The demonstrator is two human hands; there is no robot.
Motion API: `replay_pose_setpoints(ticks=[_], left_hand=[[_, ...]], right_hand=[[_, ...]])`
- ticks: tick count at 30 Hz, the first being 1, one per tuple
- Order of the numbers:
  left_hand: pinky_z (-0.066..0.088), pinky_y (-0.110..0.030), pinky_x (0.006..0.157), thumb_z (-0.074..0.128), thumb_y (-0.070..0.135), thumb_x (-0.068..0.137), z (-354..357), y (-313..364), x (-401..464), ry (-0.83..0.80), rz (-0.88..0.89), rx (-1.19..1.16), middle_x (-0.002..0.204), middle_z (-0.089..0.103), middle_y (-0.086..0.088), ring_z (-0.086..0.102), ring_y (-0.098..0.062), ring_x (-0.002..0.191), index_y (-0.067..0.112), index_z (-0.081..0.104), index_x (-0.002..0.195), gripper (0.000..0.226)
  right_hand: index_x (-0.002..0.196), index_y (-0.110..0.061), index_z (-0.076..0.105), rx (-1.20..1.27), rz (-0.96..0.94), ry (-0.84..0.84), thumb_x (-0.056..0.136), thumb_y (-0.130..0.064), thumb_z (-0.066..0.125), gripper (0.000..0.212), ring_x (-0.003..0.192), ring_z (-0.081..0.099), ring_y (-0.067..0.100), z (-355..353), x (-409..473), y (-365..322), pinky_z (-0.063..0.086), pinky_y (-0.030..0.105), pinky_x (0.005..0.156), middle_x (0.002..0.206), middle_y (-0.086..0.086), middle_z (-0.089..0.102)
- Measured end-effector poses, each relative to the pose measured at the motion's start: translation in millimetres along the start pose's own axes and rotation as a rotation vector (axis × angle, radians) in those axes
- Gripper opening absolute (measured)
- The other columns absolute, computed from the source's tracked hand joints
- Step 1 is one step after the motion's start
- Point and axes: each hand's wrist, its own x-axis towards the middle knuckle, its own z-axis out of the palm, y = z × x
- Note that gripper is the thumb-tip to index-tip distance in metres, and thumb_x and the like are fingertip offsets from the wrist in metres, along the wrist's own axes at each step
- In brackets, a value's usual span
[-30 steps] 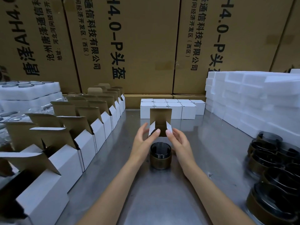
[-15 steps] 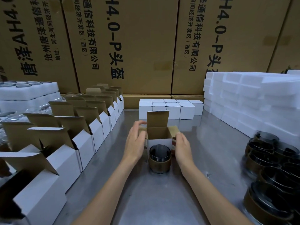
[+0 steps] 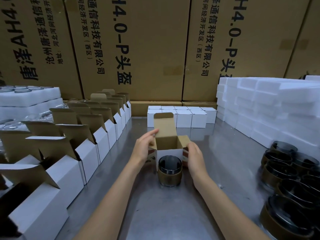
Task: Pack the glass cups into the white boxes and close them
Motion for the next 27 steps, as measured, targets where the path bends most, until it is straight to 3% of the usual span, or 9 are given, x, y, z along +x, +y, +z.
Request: replay_pose_setpoints(ticks=[2,5,8,10,12,14,17,22,27], left_hand=[[0.046,-0.027,0.086,0.034,-0.001,0.087,0,1,1,-0.010,-0.008,0.004,0.116,0.059,-0.001,0.053,-0.011,0.102,0.024,0.065,0.113,0.047],[0.045,-0.036,0.095,0.034,0.001,0.087,0,-1,2,-0.019,-0.031,0.006,0.113,0.059,0.000,0.053,-0.019,0.106,0.024,0.064,0.115,0.047],[0.045,-0.033,0.090,0.035,0.003,0.085,1,-2,1,-0.024,-0.040,-0.004,0.103,0.060,0.005,0.054,-0.021,0.102,0.028,0.065,0.110,0.046],[0.045,-0.030,0.084,0.038,0.006,0.081,1,-2,1,-0.027,-0.041,-0.013,0.096,0.060,0.006,0.053,-0.019,0.096,0.029,0.066,0.108,0.044],[0.045,-0.029,0.081,0.042,0.015,0.069,1,1,0,-0.035,-0.039,-0.026,0.094,0.062,0.005,0.054,-0.016,0.091,0.031,0.066,0.104,0.045],[0.044,-0.029,0.082,0.041,0.017,0.070,0,1,-1,-0.048,-0.021,-0.006,0.104,0.063,0.003,0.054,-0.015,0.096,0.029,0.066,0.108,0.047],[0.043,-0.032,0.089,0.029,0.011,0.092,-2,-2,1,-0.045,0.000,0.014,0.121,0.058,-0.004,0.054,-0.019,0.105,0.029,0.062,0.115,0.044],[0.043,-0.036,0.098,0.022,0.020,0.099,-1,-4,0,-0.032,-0.005,0.008,0.127,0.056,-0.009,0.051,-0.025,0.116,0.033,0.063,0.112,0.044],[0.044,-0.046,0.102,0.024,0.020,0.095,0,-3,1,-0.026,-0.069,-0.119,0.121,0.062,-0.013,0.055,-0.030,0.113,0.020,0.067,0.112,0.047]], right_hand=[[0.097,-0.021,0.057,0.012,0.068,-0.029,0.098,-0.023,0.035,0.023,0.103,0.060,0.017,-1,1,-8,0.048,0.032,0.070,0.103,-0.001,0.064],[0.124,-0.019,0.049,-0.083,0.079,-0.009,0.095,-0.021,0.046,0.029,0.104,0.053,0.016,-5,5,-29,0.042,0.029,0.080,0.119,0.000,0.055],[0.115,-0.021,0.054,-0.380,-0.162,-0.005,0.087,-0.019,0.061,0.029,0.100,0.049,0.009,-10,0,-63,0.035,0.023,0.080,0.119,-0.003,0.053],[0.089,-0.028,0.063,-0.573,-0.290,-0.179,0.082,-0.023,0.067,0.009,0.091,0.056,0.006,-11,-10,-88,0.039,0.020,0.071,0.101,-0.007,0.062],[0.072,-0.031,0.067,-0.781,-0.273,-0.472,0.078,-0.033,0.073,0.008,0.077,0.059,-0.002,-10,-25,-106,0.044,0.016,0.063,0.081,-0.015,0.066],[0.075,-0.031,0.071,-1.035,-0.217,-0.711,0.074,-0.041,0.076,0.011,0.079,0.062,-0.001,-5,-37,-110,0.052,0.018,0.069,0.081,-0.017,0.069],[0.090,-0.028,0.072,-1.288,-0.193,-0.776,0.077,-0.037,0.076,0.017,0.089,0.063,0.010,3,-44,-100,0.053,0.026,0.077,0.096,-0.010,0.070],[0.089,-0.026,0.074,-1.295,-0.259,-0.724,0.082,-0.025,0.072,0.007,0.090,0.063,0.012,0,-41,-103,0.052,0.026,0.078,0.094,-0.006,0.070],[0.070,-0.034,0.069,-0.923,-0.338,-0.663,0.081,-0.023,0.074,0.016,0.063,0.056,-0.011,-20,-35,-129,0.038,0.005,0.058,0.070,-0.017,0.065]])
